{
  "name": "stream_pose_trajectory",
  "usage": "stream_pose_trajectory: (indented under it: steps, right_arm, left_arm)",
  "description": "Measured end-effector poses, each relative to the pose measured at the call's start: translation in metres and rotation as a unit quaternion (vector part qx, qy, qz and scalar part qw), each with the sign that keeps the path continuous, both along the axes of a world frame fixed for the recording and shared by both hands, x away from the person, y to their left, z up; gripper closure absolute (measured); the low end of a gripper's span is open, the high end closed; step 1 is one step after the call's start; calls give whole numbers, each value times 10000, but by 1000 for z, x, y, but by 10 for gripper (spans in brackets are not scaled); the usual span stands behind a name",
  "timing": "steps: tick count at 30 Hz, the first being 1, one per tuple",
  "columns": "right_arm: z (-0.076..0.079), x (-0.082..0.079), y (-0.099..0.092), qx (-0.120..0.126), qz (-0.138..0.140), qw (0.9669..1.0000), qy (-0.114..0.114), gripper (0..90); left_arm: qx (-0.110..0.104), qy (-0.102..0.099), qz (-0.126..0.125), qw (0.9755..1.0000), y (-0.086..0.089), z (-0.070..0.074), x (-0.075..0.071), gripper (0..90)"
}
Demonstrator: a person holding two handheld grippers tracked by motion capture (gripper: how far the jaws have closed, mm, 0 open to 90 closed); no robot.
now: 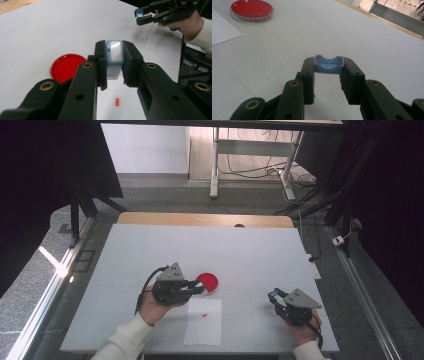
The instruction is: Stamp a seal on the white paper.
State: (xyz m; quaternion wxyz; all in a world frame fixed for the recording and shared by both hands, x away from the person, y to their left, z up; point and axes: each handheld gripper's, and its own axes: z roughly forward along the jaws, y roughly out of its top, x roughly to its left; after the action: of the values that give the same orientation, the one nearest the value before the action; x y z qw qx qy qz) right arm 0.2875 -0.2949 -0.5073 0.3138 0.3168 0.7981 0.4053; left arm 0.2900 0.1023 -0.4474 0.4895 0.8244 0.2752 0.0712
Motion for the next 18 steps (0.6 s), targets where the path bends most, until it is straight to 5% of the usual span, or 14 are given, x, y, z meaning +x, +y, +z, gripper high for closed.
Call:
stream_pose_trajectory:
  steps: [18]
  right_arm:
    - [-1,1,3,-33,48,10000,6,650]
  left_arm:
    - [-263,-11,103,9996,6,9,4,752]
